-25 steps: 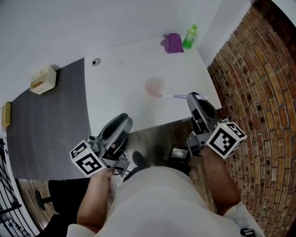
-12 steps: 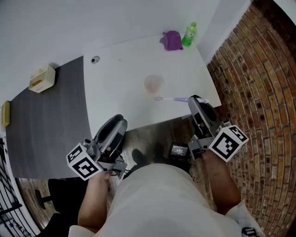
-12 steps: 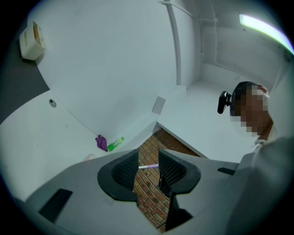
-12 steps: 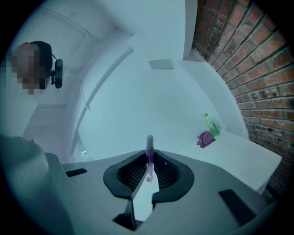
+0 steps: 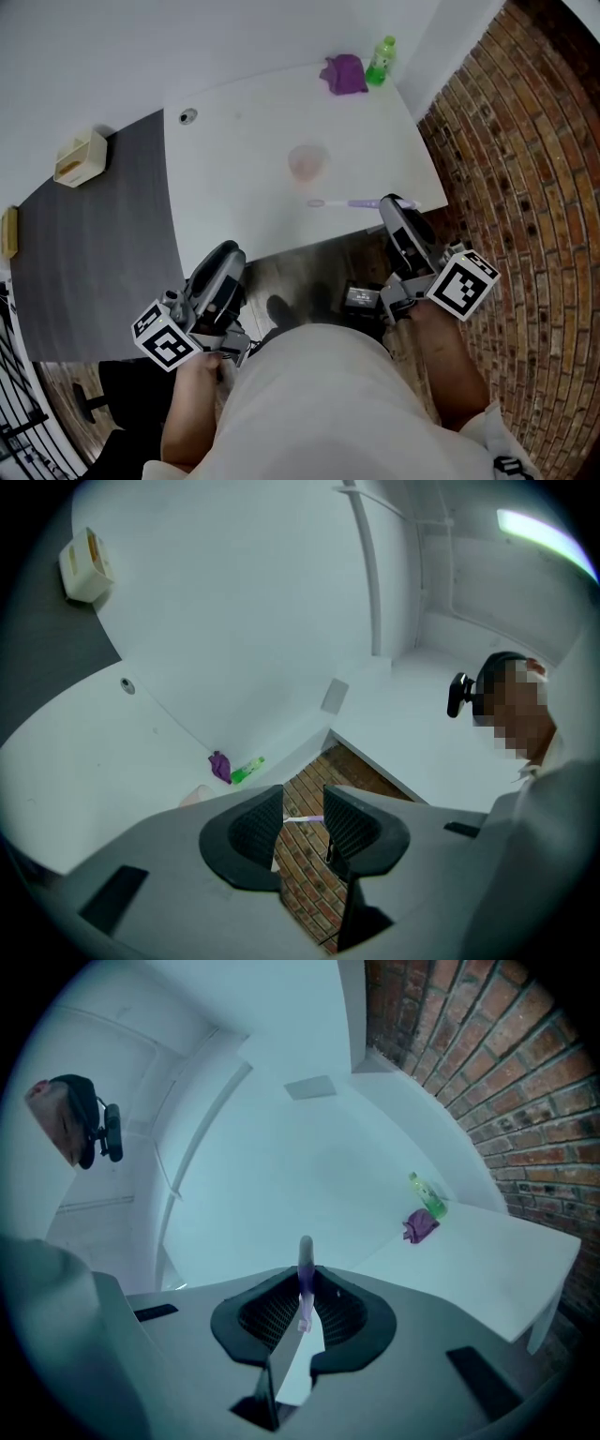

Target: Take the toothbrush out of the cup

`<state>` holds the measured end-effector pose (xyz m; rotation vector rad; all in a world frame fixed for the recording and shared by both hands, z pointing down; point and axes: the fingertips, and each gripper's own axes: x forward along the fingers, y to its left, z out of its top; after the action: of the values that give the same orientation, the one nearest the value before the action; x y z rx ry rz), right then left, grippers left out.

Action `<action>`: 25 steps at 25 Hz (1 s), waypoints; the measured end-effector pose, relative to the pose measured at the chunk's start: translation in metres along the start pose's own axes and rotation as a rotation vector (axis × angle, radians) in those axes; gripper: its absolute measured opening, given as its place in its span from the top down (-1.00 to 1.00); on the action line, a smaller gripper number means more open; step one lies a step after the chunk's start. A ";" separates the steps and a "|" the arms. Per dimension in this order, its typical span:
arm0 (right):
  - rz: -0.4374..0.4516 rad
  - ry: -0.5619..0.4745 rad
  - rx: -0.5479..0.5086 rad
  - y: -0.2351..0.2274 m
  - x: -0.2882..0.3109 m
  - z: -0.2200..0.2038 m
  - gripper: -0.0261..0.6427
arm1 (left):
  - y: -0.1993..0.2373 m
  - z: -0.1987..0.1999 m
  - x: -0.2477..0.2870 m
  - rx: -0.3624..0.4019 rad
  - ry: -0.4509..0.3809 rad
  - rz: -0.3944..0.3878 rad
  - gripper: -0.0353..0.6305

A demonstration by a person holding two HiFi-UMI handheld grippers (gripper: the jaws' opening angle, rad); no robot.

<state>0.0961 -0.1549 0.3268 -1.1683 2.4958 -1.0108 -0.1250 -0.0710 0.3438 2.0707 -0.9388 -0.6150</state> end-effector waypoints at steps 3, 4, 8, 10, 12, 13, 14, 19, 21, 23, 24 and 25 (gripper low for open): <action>0.031 0.009 0.050 0.003 0.005 -0.001 0.76 | 0.002 0.002 -0.005 -0.004 -0.006 0.009 0.54; 0.040 0.014 0.062 0.003 0.006 -0.002 0.76 | 0.002 0.002 -0.006 -0.005 -0.005 0.013 0.54; 0.037 0.023 0.080 -0.002 0.005 -0.003 0.76 | 0.002 -0.002 -0.004 -0.003 0.006 0.023 0.54; 0.045 0.028 0.059 0.000 0.006 -0.001 0.76 | 0.001 -0.003 -0.004 -0.003 0.009 0.019 0.54; 0.050 0.030 0.046 0.001 0.008 0.000 0.76 | -0.001 -0.003 -0.003 -0.002 0.011 0.010 0.54; 0.050 0.029 0.048 0.001 0.008 0.001 0.76 | -0.002 -0.003 -0.002 -0.001 0.010 0.004 0.54; 0.047 0.028 0.055 0.001 0.008 0.000 0.76 | -0.004 -0.002 -0.001 0.000 0.009 -0.004 0.54; 0.039 0.029 0.053 -0.002 0.006 -0.001 0.76 | -0.009 -0.003 0.003 0.006 0.015 -0.029 0.54; 0.037 0.029 0.052 -0.002 0.005 -0.001 0.76 | -0.010 -0.003 0.004 0.006 0.015 -0.034 0.54; 0.039 0.029 0.043 -0.002 0.005 -0.001 0.76 | -0.010 -0.004 0.004 0.006 0.016 -0.037 0.54; 0.033 0.028 0.050 -0.003 0.004 -0.001 0.76 | -0.010 -0.005 0.004 0.005 0.017 -0.038 0.54; 0.028 0.027 0.057 -0.004 0.004 -0.002 0.76 | -0.010 -0.005 0.005 0.005 0.019 -0.038 0.54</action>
<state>0.0950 -0.1585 0.3312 -1.1079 2.4794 -1.0899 -0.1146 -0.0679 0.3383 2.0995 -0.8925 -0.6130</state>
